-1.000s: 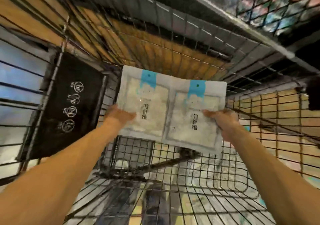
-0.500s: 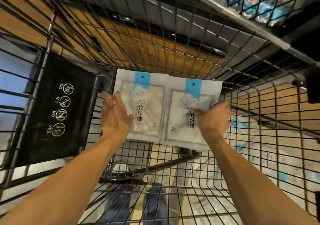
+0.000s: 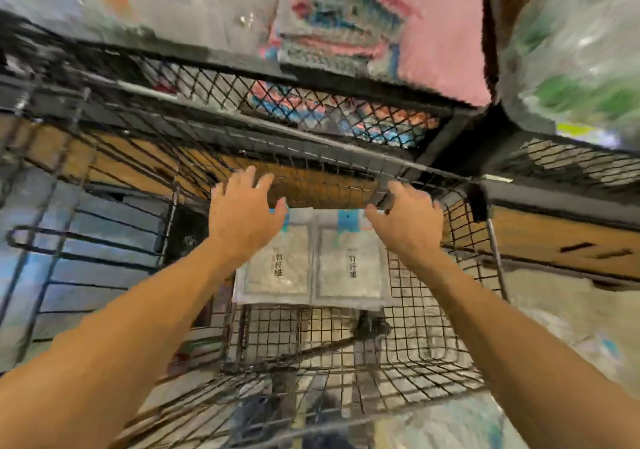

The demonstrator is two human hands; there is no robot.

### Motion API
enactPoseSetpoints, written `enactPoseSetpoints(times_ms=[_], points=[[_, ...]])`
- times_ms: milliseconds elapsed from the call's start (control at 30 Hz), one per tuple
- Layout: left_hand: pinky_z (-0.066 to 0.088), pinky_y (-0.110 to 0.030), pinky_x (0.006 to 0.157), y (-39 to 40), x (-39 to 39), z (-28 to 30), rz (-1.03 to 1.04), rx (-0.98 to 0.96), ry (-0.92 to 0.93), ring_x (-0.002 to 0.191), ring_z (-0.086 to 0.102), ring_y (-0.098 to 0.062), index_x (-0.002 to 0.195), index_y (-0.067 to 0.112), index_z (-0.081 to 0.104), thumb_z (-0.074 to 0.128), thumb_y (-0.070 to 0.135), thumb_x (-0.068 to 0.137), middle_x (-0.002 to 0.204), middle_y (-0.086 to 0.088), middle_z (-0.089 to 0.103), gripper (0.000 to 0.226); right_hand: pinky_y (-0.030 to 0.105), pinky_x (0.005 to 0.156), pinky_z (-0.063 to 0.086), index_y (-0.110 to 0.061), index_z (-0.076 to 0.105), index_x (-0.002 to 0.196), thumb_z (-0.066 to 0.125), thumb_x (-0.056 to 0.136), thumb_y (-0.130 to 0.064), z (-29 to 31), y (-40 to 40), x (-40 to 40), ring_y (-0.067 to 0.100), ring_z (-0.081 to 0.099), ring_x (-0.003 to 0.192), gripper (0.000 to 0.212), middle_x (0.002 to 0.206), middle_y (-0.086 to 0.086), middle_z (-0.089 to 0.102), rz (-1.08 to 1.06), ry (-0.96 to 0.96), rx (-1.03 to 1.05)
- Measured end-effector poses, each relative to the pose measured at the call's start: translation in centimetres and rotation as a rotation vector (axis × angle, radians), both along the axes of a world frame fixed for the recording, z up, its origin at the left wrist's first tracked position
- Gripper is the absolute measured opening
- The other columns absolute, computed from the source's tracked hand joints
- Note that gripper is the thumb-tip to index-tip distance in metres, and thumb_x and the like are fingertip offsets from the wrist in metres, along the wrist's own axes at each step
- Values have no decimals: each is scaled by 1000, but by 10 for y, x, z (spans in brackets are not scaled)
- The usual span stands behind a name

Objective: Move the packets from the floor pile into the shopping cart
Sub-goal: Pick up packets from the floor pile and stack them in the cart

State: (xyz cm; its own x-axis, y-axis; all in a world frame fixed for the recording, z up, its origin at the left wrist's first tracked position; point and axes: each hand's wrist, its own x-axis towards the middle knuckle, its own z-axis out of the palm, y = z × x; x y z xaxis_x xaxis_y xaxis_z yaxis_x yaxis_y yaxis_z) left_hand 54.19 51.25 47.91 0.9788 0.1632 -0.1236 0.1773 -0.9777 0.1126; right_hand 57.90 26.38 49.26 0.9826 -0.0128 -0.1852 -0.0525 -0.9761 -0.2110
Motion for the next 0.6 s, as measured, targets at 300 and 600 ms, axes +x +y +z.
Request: enactPoseSetpoints(times_ms=[300, 600], points=[[35, -50, 111, -31, 27, 254, -97, 61, -186, 138, 43, -32, 149, 20, 46, 41, 56, 99, 148, -11, 49, 61, 57, 111, 39, -23, 53, 147, 57, 94, -60, 240, -29, 6, 32, 54, 132, 65, 141, 6, 63, 13, -234, 62], [39, -47, 111, -72, 35, 424, -164, 108, -284, 133, 49, -33, 148, 20, 47, 36, 63, 100, 148, -11, 52, 66, 47, 97, 47, -24, 62, 132, 55, 92, -64, 422, -76, -20, 33, 62, 119, 57, 122, 8, 71, -58, -443, -5]])
